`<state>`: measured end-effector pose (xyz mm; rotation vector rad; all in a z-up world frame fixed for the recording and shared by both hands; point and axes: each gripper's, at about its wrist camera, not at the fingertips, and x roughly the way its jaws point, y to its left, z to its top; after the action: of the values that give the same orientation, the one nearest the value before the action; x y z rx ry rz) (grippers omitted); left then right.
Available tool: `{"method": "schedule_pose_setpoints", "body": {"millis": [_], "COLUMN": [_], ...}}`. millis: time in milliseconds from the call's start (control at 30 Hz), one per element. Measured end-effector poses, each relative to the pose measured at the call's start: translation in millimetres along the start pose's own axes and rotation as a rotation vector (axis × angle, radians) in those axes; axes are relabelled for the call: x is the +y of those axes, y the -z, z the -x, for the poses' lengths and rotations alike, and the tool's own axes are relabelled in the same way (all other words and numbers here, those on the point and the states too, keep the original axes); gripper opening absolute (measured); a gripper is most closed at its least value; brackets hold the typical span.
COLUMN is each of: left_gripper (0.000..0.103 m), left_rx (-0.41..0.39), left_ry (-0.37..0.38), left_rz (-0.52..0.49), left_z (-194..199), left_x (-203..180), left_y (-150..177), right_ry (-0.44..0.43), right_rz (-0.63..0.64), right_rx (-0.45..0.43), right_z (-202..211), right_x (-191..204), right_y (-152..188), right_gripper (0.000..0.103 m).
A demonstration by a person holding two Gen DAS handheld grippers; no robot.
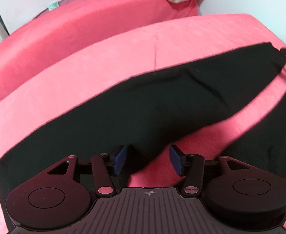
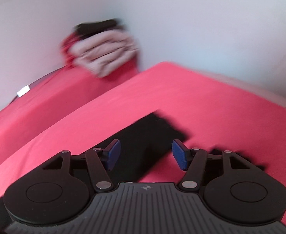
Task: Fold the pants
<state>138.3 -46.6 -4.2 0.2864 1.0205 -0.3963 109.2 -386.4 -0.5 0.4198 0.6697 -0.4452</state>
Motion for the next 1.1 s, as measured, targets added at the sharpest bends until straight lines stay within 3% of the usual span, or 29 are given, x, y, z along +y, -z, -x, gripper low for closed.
{"method": "schedule_pose_setpoints", "body": {"millis": [133, 233, 267, 300, 467, 633, 800, 900, 1100], "left_gripper": [0.103, 0.102, 0.093, 0.093, 0.091, 0.092, 0.091, 0.095, 0.103], "left_rx": [-0.009, 0.016, 0.050, 0.056, 0.038, 0.042, 0.034, 0.043, -0.037], "left_ry": [0.024, 0.011, 0.009, 0.009, -0.004, 0.008, -0.029, -0.032, 0.019], "left_rz": [0.082, 0.108, 0.113, 0.120, 0.052, 0.084, 0.041, 0.032, 0.068], "left_z": [-9.1, -24.1, -31.9, -34.1, -22.1, -12.4, -6.4, -4.8, 5.3], "left_x": [12.0, 13.8, 14.1, 15.6, 13.5, 22.9, 13.3, 7.7, 6.5], "left_y": [-18.2, -25.7, -25.8, -23.6, -1.1, 17.3, 24.6, 14.8, -9.5], "right_ry": [-0.160, -0.227, -0.243, -0.251, -0.226, -0.157, -0.185, -0.225, -0.244], "right_rz": [0.095, 0.157, 0.172, 0.191, 0.235, 0.202, 0.222, 0.286, 0.420], "right_rx": [0.080, 0.110, 0.124, 0.135, 0.149, 0.169, 0.175, 0.177, 0.200], "right_z": [1.4, 6.5, 5.7, 3.8, -0.3, -6.9, -10.8, -14.8, -29.4], "right_x": [43.2, 69.1, 75.5, 83.1, 87.2, 76.3, 80.5, 98.1, 130.3], "right_y": [18.8, 29.8, 33.0, 36.0, 40.4, 41.2, 41.9, 41.7, 47.9], "right_gripper": [0.063, 0.063, 0.063, 0.063, 0.063, 0.063, 0.063, 0.063, 0.063]}}
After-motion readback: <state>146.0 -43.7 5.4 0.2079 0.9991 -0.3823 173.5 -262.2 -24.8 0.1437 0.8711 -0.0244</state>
